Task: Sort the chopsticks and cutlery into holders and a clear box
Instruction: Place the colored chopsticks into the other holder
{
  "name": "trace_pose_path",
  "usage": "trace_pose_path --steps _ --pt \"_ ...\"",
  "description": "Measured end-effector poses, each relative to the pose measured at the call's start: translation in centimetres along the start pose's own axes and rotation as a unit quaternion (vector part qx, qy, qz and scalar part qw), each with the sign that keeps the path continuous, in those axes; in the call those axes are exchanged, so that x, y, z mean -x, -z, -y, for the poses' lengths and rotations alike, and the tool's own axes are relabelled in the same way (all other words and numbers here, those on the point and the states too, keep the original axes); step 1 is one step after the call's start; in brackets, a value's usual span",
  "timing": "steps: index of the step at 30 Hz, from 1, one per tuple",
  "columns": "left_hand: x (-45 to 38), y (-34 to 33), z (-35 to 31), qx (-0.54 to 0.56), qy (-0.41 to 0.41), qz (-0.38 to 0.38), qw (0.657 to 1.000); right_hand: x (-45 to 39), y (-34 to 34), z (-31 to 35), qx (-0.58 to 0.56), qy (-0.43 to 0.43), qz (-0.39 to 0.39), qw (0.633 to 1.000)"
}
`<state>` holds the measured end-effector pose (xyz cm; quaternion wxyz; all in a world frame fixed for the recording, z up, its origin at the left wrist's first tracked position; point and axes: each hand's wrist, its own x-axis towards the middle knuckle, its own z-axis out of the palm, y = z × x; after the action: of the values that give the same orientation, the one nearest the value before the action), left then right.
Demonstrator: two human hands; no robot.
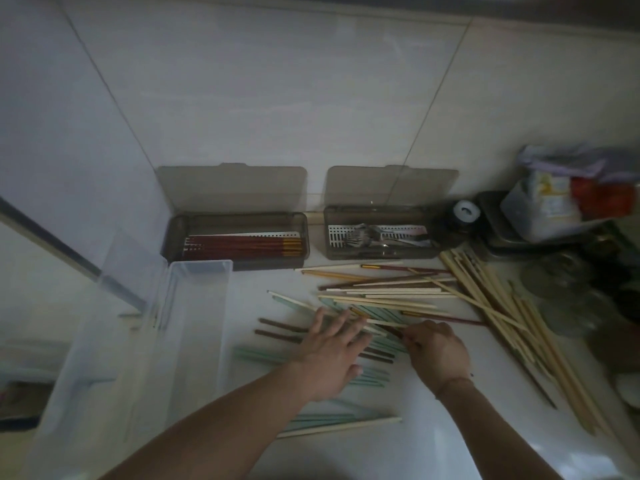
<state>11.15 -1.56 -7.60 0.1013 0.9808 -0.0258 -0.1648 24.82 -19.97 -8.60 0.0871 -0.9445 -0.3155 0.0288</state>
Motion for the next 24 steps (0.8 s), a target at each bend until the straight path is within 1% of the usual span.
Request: trace_pose_path --steps 3,8,10,13,16,21,24 --pt "0.6 -0.2 0.0 0.005 0.0 0.001 1.0 -0.8 0.6 0.6 -0.005 -0.015 0.06 0.998" --pt "0.8 -0.2 -0.2 0.009 0.002 -0.005 1.0 -1.2 0.9 1.3 0.0 -0.057 0.091 0.994" --pt "0.8 -0.1 -0.1 0.012 0.004 0.003 1.0 -1.0 1.0 1.4 0.016 -0.078 0.082 0.993" --pt "0.9 -0.2 0.1 0.012 0.005 0.011 1.0 -0.6 0.9 1.8 0.052 -0.08 0.063 0.993" --pt "1.1 -0.3 0.2 0.011 0.003 0.016 1.0 -0.5 1.0 1.7 0.044 -0.08 0.06 0.994" --pt "1.2 -0.3 0.8 0.018 0.007 0.009 1.0 0.5 1.3 -0.5 0.11 -0.068 0.06 0.99" --pt "1.2 -0.4 1.0 0.021 0.009 0.009 1.0 1.8 2.1 -2.4 0.1 -0.068 0.027 0.992"
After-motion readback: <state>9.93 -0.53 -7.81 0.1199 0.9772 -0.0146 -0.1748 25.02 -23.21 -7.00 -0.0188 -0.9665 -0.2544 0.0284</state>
